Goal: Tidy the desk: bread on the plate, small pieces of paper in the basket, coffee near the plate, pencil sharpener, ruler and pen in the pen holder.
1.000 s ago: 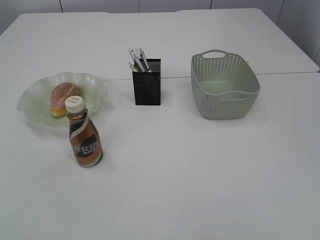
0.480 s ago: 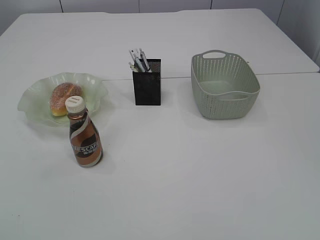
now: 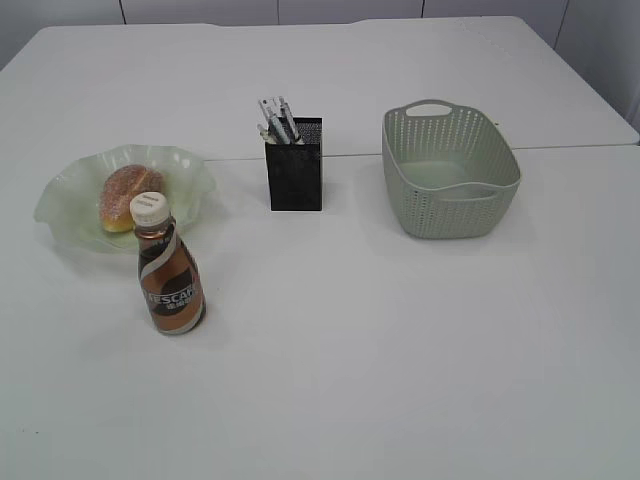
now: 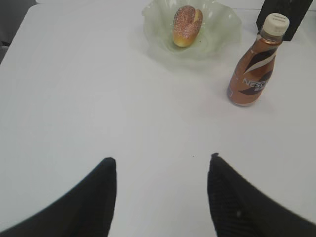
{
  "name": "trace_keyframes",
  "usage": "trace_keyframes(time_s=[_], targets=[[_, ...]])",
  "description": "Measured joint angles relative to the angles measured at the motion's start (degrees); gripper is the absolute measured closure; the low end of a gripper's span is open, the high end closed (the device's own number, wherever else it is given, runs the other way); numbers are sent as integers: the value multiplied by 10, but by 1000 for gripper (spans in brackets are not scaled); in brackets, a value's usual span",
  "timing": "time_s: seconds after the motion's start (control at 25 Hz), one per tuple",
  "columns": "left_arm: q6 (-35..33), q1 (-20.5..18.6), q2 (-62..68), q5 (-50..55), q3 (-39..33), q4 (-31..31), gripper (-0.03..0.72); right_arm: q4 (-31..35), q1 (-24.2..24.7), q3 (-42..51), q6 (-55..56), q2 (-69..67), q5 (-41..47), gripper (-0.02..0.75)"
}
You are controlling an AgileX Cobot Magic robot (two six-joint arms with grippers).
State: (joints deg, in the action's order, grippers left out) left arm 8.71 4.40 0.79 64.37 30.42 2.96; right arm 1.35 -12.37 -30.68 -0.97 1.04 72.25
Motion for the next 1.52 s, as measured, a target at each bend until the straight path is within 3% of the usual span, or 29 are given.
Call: trace_keyframes(time_s=[0.44,0.76,1.24,1.52], targets=[[-7,0,0,-10,-2,-4,253,-9,0,24,0,0,-57,384],[-8,0,0,-11,-2,-15,161,-9,0,24,0,0,-57,308],[-8,0,0,-11,-2,-11,183,-21,0,24,0,0,-57,298],[-8,-2,0,-11,-2,-11,208,-21,69,24,0,0,-57,297]])
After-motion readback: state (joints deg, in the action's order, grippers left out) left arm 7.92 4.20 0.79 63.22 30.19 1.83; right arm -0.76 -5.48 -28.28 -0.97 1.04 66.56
